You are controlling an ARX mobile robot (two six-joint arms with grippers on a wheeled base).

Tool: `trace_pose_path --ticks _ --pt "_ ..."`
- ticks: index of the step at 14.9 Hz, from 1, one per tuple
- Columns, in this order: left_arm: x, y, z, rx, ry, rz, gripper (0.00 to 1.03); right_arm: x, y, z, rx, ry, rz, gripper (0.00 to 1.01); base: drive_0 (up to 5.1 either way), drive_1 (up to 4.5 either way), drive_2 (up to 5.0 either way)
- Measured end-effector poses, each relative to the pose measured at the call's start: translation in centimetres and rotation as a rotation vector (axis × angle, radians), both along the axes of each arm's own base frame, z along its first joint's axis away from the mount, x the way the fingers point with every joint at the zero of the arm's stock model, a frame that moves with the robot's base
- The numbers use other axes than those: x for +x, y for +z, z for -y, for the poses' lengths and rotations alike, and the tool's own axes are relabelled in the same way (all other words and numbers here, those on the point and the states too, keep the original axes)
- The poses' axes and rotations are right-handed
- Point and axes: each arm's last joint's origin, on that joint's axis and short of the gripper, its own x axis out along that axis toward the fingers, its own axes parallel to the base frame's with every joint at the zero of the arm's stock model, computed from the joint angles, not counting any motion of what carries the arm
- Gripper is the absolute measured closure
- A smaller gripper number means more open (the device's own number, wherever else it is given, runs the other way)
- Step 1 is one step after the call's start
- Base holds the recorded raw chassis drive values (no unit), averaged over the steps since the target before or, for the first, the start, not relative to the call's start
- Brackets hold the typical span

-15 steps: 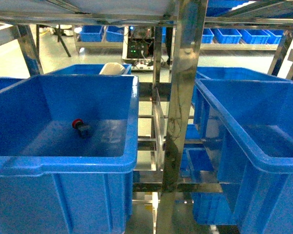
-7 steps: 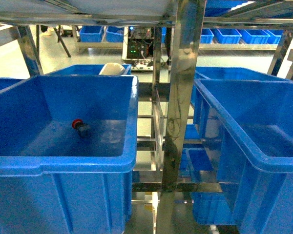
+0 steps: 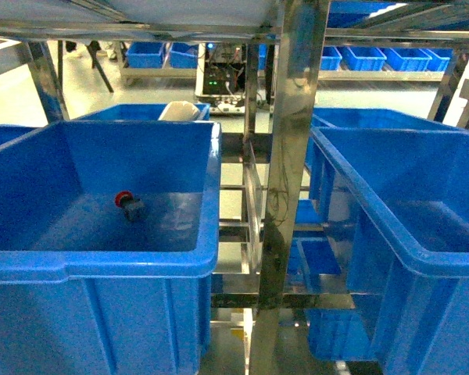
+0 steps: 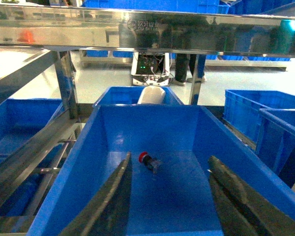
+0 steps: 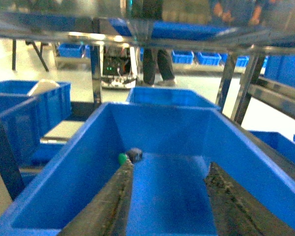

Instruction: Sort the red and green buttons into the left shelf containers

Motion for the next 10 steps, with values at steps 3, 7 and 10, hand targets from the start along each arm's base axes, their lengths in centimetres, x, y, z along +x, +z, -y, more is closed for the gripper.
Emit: trace_pose_path --ticks 3,7,10 --pt "-0.9 -1.3 0.0 0.02 0.0 0.005 0.94 -1.9 -1.1 -1.1 0.03 0.0 -0.063 0.96 0.0 0.0 0.0" --pt "-2.1 -3.1 0.0 0.021 -0.001 0.0 1.01 -4.3 -0.4 -3.1 0.029 0.014 -0.029 0.99 0.0 0.0 0.0" --pt "-2.6 -3.6 0.0 0.021 0.0 0.005 1.01 -5.4 0.0 -3.0 0.03 0.003 -0.016 0.99 0.0 0.0 0.0"
